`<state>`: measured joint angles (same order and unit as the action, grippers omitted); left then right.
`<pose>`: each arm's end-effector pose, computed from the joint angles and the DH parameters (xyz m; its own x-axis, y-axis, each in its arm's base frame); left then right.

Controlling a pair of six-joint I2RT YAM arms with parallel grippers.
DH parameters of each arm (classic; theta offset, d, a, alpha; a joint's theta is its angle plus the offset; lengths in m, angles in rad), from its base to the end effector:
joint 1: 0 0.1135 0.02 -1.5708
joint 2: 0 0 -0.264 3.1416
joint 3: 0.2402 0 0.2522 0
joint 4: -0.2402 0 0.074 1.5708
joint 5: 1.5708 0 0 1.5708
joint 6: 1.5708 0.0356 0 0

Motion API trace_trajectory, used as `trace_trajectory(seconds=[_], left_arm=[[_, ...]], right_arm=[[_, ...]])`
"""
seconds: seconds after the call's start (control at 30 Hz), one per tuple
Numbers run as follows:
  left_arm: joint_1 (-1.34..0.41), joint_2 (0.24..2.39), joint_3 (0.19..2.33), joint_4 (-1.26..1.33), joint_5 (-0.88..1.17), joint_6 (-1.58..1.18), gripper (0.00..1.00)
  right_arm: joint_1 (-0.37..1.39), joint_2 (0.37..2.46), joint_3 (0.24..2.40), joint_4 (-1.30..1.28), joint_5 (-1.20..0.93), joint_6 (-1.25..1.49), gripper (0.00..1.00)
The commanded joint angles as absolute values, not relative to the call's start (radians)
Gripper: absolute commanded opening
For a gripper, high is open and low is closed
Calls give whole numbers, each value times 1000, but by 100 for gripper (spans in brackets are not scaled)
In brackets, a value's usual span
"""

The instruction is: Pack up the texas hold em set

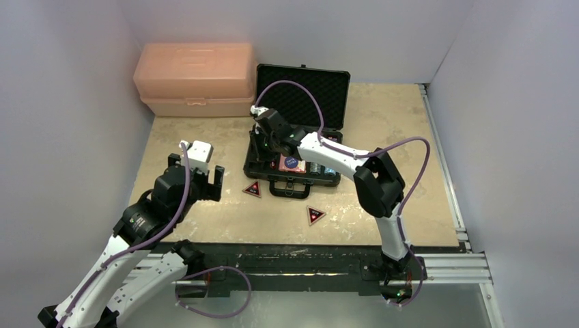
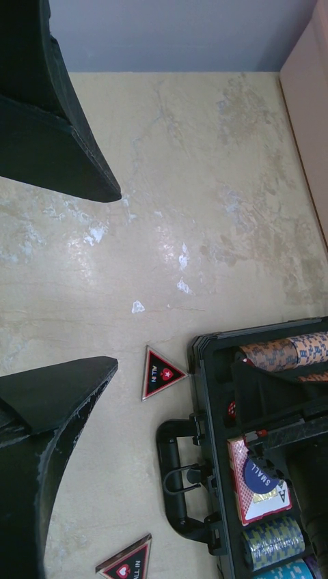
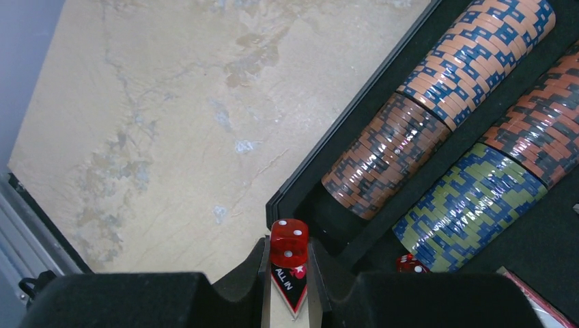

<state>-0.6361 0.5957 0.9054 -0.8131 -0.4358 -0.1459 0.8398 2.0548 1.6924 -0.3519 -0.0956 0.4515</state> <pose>0.0971 -0.0530 0.3422 -0.4190 0.1456 -0.8962 0.1821 0.9805 0.0741 0.3152 0.3565 0.2447 -0.7379 -0.1723 -0.6526 -0.5193 0.7625 0.3859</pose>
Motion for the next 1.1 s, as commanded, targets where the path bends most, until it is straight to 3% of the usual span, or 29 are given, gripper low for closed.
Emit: trace_trajectory(seconds=[0.0, 0.77, 1.07], left_arm=[[-638, 591, 923, -806, -451, -152, 83], [-636, 572, 920, -802, -443, -151, 84], [-636, 566, 919, -800, -443, -151, 84]], right_arm=[[849, 2067, 1764, -382, -77, 438, 0], [858, 2158, 1819, -423, -33, 513, 0], [859, 2155, 1815, -419, -12, 525, 24]])
